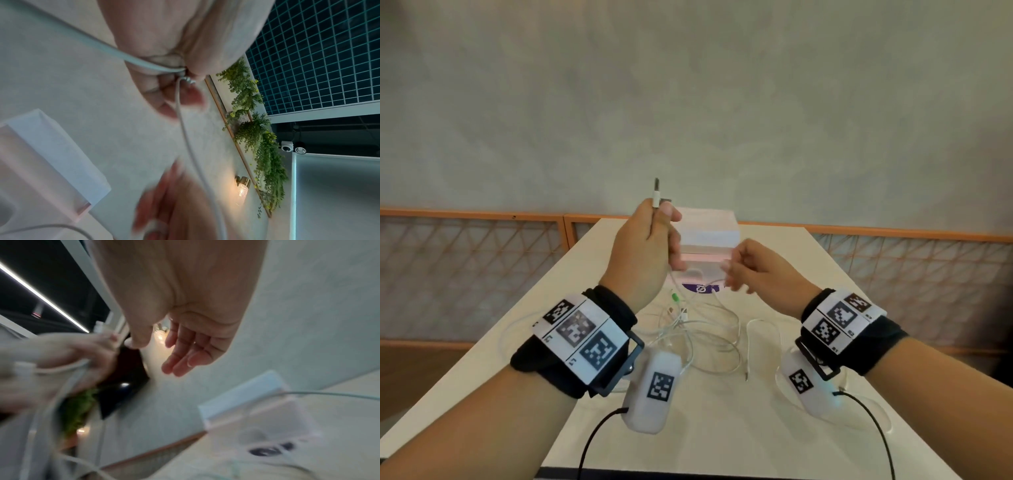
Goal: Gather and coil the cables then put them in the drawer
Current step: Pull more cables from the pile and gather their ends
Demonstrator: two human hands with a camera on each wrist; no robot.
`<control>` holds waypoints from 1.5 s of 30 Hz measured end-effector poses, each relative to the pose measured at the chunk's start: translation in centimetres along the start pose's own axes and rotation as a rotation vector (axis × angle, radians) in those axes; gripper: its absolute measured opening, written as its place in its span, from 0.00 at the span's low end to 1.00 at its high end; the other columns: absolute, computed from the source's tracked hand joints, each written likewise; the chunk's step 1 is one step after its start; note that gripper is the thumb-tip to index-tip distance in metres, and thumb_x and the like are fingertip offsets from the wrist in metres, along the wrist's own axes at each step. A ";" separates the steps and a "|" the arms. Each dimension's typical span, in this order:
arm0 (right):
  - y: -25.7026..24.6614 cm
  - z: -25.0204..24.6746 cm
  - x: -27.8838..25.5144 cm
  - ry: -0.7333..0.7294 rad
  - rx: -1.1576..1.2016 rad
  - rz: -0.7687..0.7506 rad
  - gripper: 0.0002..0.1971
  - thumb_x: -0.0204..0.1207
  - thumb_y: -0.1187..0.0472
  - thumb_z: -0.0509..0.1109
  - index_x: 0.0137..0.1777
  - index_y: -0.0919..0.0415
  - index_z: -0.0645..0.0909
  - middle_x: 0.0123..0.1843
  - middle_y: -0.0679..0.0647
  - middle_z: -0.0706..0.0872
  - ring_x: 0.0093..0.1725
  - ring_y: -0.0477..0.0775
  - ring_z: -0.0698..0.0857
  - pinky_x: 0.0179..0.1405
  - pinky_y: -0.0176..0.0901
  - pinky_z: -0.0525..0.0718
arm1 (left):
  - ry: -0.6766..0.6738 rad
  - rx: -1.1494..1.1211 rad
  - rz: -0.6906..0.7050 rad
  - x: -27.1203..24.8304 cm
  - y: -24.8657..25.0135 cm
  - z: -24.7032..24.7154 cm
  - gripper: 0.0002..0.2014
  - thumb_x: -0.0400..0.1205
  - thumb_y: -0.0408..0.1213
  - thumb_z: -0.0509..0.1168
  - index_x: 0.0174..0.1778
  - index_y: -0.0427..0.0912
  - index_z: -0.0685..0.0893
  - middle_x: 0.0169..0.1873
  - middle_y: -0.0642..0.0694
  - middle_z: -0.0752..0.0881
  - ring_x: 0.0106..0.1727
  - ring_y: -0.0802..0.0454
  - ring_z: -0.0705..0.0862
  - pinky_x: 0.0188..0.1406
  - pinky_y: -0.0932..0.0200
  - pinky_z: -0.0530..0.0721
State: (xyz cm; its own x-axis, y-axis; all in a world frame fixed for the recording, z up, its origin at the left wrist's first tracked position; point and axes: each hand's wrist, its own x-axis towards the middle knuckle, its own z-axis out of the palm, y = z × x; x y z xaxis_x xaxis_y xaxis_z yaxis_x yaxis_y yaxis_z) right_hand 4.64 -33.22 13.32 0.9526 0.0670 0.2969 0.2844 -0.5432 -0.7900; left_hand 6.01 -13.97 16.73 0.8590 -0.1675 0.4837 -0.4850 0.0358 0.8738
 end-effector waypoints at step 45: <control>-5.1 3.3 0.9 0.131 0.296 -0.159 0.13 0.77 0.73 0.64 0.39 0.55 0.80 0.36 0.53 0.85 0.32 0.42 0.83 0.37 0.32 0.84 | -0.154 0.542 0.055 -1.3 -1.5 0.7 0.17 0.87 0.51 0.47 0.44 0.42 0.71 0.35 0.47 0.78 0.34 0.50 0.76 0.33 0.54 0.73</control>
State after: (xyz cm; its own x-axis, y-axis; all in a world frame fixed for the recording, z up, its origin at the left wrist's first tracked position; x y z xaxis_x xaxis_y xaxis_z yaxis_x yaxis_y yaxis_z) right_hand 4.42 -27.61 15.89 0.8772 0.0128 0.4800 0.4655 -0.2673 -0.8437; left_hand 5.52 -14.48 14.72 0.8163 -0.3227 0.4790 -0.5776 -0.4560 0.6771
